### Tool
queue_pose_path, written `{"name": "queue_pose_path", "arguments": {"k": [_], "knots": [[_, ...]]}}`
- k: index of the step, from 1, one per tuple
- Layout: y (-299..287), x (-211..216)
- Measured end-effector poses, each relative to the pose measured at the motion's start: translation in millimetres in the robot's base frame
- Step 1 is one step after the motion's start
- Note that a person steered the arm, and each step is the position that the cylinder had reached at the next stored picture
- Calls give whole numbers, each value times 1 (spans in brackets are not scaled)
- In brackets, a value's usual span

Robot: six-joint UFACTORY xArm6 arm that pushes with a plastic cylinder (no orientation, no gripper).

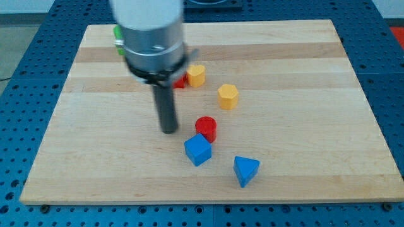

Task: Move the red star into the top side of the red circle

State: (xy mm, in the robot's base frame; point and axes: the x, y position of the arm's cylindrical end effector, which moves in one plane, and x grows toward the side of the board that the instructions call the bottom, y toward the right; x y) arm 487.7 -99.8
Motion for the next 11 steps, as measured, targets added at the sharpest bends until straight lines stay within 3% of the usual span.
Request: {"name": "queue_pose_path", "arguments": {"k": [1, 2, 3, 4, 8, 11], "knots": [[-43, -60], [-28, -115], [-1, -132], [27, -132], [102, -52], [91, -33]]}}
